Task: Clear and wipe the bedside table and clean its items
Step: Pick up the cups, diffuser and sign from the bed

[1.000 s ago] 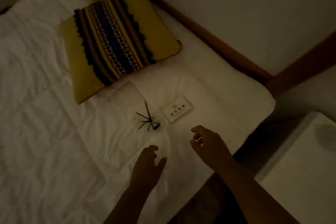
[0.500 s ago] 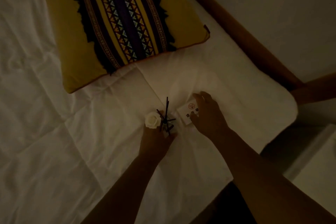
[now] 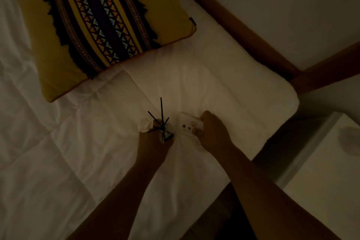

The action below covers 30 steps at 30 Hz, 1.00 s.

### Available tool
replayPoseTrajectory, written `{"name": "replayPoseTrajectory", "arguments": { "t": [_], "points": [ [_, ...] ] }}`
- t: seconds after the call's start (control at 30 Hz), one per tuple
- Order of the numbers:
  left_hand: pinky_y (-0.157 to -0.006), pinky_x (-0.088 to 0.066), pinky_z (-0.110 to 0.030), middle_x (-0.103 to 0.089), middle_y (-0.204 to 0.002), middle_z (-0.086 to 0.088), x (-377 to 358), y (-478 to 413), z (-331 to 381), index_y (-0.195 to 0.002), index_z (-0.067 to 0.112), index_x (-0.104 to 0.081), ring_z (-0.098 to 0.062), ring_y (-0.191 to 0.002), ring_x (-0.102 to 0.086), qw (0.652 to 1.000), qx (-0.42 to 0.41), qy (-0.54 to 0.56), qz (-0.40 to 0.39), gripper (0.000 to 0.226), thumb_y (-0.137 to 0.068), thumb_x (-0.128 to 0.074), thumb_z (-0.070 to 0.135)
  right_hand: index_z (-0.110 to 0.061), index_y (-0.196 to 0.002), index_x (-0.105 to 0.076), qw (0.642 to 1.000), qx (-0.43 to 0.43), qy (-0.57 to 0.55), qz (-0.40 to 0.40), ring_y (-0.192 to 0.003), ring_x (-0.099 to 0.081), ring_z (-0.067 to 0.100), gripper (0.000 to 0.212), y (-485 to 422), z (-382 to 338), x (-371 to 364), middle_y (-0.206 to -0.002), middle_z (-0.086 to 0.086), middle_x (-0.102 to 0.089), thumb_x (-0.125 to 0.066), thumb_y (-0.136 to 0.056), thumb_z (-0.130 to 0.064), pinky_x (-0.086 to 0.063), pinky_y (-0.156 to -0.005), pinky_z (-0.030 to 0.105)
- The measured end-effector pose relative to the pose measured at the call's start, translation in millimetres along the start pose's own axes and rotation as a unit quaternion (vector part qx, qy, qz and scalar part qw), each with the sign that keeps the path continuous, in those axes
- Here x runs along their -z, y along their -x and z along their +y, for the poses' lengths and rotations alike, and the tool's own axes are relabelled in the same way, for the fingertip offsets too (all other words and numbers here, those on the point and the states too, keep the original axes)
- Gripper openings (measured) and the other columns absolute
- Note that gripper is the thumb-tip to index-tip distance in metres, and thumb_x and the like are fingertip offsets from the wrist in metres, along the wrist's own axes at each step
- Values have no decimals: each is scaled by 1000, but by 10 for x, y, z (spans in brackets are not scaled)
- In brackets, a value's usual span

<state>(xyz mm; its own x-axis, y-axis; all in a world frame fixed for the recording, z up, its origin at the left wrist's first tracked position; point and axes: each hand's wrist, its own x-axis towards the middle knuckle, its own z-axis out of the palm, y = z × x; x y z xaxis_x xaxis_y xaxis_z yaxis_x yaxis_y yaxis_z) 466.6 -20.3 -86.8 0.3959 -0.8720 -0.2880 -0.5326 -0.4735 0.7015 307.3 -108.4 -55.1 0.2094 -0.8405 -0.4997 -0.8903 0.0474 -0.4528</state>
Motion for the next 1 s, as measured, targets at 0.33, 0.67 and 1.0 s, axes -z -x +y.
{"name": "replayPoseTrajectory", "arguments": {
  "t": [0.33, 0.67, 1.0],
  "points": [
    [-71, -38, -3, -59, -91, 26, -525, 317, 942, -93, 44, -51, 25, -85, -53, 987, -31, 13, -155, 49, -68, -85, 19, -23, -96, -47, 970, -86, -217, 61, -75, -60, 3, 16, 887, 1392, 426, -101, -5, -61, -60, -93, -31, -51, -54, 13],
    [-102, -43, -32, -60, -124, -3, -2307, 1305, 2473, -123, 11, -58, -19, -117, -56, 923, -130, -35, -361, 49, -78, -79, 14, -22, -87, -44, 945, -176, -229, 152, -68, -54, -4, 19, 2146, 3557, 1331, -88, -7, -63, -62, -91, -27, -33, -48, 12],
    [-77, -40, 1, -61, -97, 18, -3871, 2321, 3477, -101, 33, -58, 15, -89, -59, 866, -210, -73, -447, 48, -69, -85, 11, -19, -94, -42, 895, -289, -216, 263, -93, -67, 23, 17, 3096, 5299, 1667, -106, 7, -65, -58, -93, -25, -57, -68, 31]
  ]
}}
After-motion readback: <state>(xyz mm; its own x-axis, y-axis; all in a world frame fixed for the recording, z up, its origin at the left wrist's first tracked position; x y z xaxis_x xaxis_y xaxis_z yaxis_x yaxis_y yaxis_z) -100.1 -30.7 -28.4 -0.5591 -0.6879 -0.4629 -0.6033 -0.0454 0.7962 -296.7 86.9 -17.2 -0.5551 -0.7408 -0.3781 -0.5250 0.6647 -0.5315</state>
